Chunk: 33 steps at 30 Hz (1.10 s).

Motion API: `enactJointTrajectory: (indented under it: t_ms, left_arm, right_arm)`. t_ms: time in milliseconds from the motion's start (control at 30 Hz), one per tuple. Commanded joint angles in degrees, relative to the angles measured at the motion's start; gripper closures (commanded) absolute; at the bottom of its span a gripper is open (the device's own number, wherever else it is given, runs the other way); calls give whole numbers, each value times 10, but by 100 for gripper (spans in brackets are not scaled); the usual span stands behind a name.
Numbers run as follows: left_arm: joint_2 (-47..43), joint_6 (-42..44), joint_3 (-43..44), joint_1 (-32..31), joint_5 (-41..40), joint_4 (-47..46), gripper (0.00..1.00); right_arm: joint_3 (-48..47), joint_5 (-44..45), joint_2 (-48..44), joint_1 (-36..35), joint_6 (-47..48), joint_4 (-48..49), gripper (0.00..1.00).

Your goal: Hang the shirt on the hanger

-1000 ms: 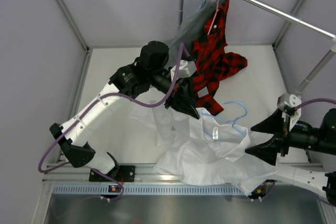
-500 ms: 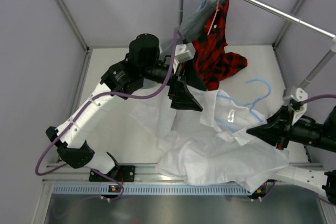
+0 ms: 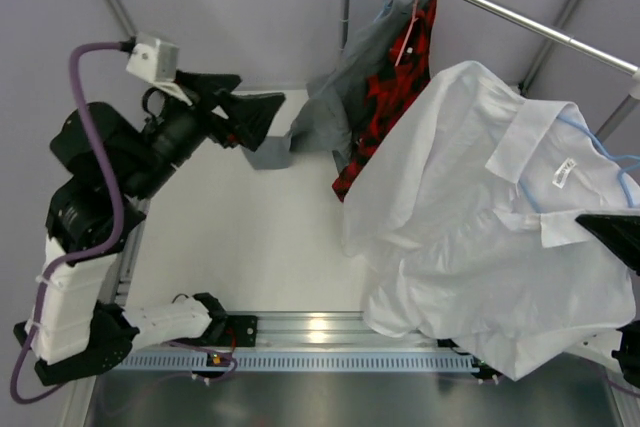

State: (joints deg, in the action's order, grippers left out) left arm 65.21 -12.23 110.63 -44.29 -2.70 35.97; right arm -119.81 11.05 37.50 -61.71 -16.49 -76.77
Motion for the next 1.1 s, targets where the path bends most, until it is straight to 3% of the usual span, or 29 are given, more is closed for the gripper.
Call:
enactJointTrajectory:
  t_ms: [0, 100, 233, 300, 433, 700, 867, 933, 967, 1067]
  left_arm:
    - [-13, -37, -39, 1, -268, 117, 2]
    - [-31, -66, -76, 1, -328, 176, 2]
    - [-54, -95, -124, 2, -384, 243, 1]
    - [-65, -117, -152, 3, -411, 259, 2]
    - [-95, -133, -186, 6, -411, 267, 2]
    - [-51, -110, -176, 9, -364, 272, 1]
    - [-2, -90, -127, 38, -323, 244, 1]
    - [17, -92, -122, 77, -256, 218, 2]
    - [25, -97, -118, 92, -220, 205, 2]
    - [58, -143, -94, 106, -130, 149, 1]
  right_arm:
    - [-2, 66, 18, -6, -17, -89, 100]
    - [23, 133, 39, -5, -25, -89, 100]
    - [93, 335, 48, -7, -81, -57, 100]
    - [120, 392, 58, -7, -102, -47, 100]
    - [151, 511, 56, -16, -179, -73, 100]
    - [274, 490, 48, -23, -277, -91, 100]
    - [252, 531, 159, -11, -267, -54, 100]
    - [231, 494, 194, 40, -167, -4, 100]
    - [209, 456, 226, 139, -127, 50, 100]
    - [180, 414, 239, 219, -67, 159, 100]
